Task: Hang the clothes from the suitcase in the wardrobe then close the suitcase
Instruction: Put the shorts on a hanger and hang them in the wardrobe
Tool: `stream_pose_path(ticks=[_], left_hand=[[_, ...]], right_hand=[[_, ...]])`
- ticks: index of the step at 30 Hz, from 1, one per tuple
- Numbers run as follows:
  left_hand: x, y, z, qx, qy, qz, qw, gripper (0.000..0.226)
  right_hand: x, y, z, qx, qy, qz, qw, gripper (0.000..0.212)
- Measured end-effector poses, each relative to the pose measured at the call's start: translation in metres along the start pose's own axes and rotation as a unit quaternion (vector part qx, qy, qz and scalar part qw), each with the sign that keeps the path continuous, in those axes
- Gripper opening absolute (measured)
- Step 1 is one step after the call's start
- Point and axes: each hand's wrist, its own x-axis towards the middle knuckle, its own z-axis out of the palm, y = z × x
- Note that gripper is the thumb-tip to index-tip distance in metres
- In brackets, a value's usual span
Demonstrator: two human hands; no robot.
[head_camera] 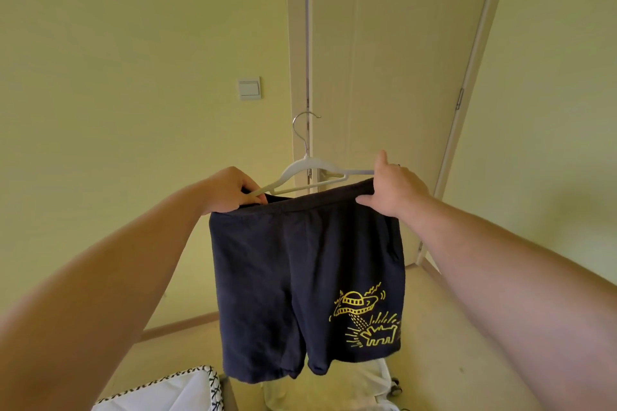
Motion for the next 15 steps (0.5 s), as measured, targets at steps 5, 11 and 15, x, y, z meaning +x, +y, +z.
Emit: stream_pose_path(ticks=[5,11,15], left_hand=[[-0.003,-0.004,0.001,0.006,-0.02,-0.003,1.0,0.022],[0.0,-0.015,0.0,-0.146,-0.081,-0.066,0.984,0.058],[0.002,-0.033,-0.002,-0.357,-0.1,-0.132,0.919,0.05]], right_hand=[[0.004,0.007,0.005,0.003,-0.071,-0.081,0.994,0.05],[-0.002,0.001,0.005,-0.029,-0.05,-0.062,0.996,0.064],[0.0,-0.002,0.003,-0.057,-0.032,-0.084,0.994,0.066]])
